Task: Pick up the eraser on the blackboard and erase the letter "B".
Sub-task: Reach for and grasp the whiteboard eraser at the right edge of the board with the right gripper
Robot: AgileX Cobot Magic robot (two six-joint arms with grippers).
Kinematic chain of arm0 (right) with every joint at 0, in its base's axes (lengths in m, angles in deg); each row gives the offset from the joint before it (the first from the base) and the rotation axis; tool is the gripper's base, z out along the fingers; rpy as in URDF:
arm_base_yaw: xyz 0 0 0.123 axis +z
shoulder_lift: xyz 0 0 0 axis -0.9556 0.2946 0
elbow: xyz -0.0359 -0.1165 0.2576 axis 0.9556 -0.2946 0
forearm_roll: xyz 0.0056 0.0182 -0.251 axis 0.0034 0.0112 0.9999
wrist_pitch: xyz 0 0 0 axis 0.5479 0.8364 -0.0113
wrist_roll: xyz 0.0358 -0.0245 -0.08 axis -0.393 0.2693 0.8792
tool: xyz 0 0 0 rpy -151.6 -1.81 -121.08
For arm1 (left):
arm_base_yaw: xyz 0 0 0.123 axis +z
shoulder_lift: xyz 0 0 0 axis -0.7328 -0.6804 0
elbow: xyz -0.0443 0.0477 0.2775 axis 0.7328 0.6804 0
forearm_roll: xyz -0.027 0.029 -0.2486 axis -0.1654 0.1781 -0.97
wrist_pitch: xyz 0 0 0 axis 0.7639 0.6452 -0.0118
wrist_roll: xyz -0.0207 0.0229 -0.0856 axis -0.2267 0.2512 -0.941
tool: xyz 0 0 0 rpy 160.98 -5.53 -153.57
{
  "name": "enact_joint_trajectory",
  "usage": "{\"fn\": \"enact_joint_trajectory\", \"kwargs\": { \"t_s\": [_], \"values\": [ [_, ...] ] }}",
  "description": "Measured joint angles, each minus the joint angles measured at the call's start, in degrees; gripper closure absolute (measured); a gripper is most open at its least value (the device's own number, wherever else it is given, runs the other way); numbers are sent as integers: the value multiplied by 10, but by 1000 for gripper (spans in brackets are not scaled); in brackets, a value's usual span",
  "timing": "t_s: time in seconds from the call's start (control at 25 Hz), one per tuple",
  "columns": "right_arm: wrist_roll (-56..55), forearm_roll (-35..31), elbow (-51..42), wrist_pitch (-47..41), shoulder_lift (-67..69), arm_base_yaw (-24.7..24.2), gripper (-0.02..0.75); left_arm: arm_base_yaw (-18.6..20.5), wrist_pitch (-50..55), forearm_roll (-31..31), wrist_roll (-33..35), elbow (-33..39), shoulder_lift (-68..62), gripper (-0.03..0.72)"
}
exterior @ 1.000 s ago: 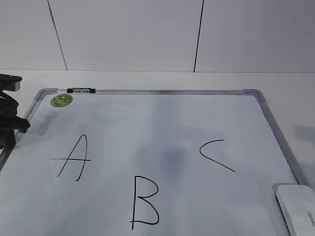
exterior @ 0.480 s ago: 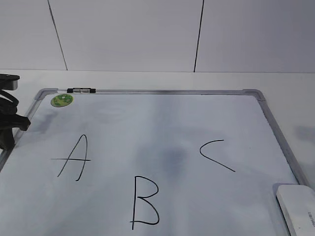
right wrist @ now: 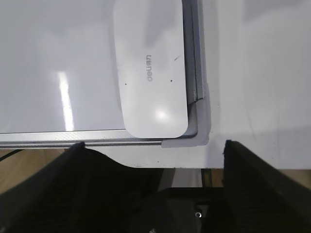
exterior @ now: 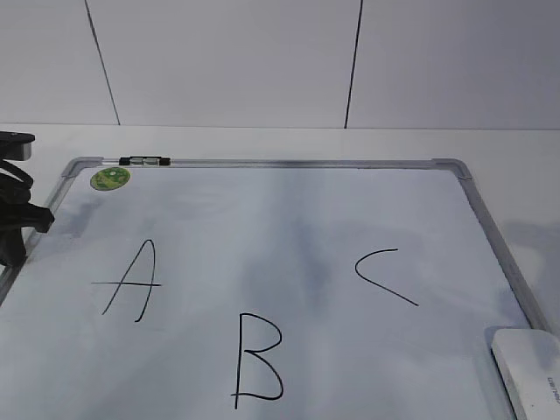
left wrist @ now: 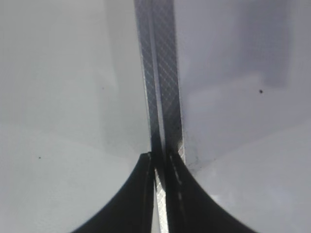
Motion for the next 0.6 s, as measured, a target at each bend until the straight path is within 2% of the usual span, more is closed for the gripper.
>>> {"fn": "enact_joint_trajectory", "kwargs": {
  "t_s": [0.6],
  "values": [
    [39,1,2,55,213,0,58,0,1,0,0,-1,0,671]
  ]
}}
